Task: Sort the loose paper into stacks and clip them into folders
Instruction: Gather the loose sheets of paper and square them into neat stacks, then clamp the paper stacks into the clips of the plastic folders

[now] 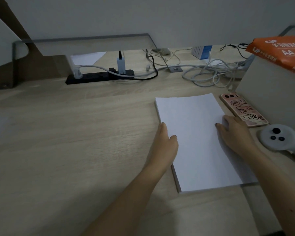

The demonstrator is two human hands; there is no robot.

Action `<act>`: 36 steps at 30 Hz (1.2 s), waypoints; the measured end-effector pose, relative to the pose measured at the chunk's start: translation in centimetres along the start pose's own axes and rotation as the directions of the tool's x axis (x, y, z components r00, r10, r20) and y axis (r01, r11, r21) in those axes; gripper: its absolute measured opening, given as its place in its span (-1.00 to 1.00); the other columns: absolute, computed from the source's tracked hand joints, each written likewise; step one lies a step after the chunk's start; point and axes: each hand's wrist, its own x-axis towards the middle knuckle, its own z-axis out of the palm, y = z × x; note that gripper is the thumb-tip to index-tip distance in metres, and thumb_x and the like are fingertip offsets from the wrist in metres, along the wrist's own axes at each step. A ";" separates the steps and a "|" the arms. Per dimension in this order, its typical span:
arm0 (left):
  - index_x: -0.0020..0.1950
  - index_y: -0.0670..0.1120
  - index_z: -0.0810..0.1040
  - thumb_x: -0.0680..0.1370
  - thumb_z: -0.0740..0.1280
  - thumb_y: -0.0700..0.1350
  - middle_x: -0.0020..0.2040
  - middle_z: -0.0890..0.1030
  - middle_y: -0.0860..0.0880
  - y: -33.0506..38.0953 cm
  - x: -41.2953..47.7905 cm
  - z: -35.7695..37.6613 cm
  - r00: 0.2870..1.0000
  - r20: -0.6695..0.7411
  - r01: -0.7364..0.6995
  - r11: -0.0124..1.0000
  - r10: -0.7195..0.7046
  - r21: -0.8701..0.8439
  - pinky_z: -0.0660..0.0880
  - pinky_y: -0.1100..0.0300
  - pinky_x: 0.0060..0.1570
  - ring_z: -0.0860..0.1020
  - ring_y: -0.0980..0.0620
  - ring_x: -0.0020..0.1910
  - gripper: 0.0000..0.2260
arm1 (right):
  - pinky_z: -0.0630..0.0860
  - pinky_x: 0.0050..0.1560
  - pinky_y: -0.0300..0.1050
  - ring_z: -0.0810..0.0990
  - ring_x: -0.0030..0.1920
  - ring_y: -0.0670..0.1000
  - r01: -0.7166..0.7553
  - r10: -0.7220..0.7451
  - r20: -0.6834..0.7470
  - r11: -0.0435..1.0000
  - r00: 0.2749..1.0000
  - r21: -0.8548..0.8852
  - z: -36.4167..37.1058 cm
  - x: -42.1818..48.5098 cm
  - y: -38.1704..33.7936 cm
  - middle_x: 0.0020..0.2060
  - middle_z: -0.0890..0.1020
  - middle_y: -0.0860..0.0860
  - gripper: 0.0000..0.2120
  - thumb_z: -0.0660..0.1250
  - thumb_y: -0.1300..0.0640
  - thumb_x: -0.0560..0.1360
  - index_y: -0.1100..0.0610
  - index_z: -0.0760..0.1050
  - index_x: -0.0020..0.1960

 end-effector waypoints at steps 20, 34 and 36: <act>0.48 -0.01 0.23 0.60 0.16 -0.19 0.48 0.28 0.05 0.1 -2.9 -6.8 0.984 -0.158 -0.103 0.986 0.082 -0.130 0.21 0.20 0.38 0.25 0.10 0.45 -0.56 | 0.26 0.32 0.00 0.34 0.37 0.15 0.062 -0.061 -0.011 0.987 0.998 0.147 -1.7 -4.4 -8.0 0.35 0.42 0.15 -0.62 0.14 0.07 0.58 0.14 0.36 0.37; 0.20 -0.11 0.48 0.57 0.20 -0.30 0.13 0.55 -0.01 -8.3 -16.6 -33.8 0.711 -0.690 -0.122 0.990 0.140 0.075 0.37 0.37 0.08 0.49 0.07 0.14 -0.76 | 0.57 -0.04 -0.22 0.62 -0.07 0.02 -0.485 -0.488 0.662 0.452 0.569 0.749 8.4 -17.7 -35.5 -0.04 0.65 0.09 -0.78 0.12 0.22 0.58 0.16 0.54 0.05; 0.27 -0.10 0.45 0.58 0.20 -0.26 0.23 0.50 -0.02 -10.1 -18.8 -37.8 0.656 -0.740 -0.001 0.980 0.152 0.200 0.30 0.30 0.16 0.44 0.05 0.22 -0.73 | 0.54 0.02 -0.16 0.61 -0.09 0.03 -0.543 -0.465 0.698 0.439 0.544 0.716 9.7 -19.6 -38.2 -0.06 0.64 0.09 -0.80 0.19 0.24 0.55 0.19 0.53 0.10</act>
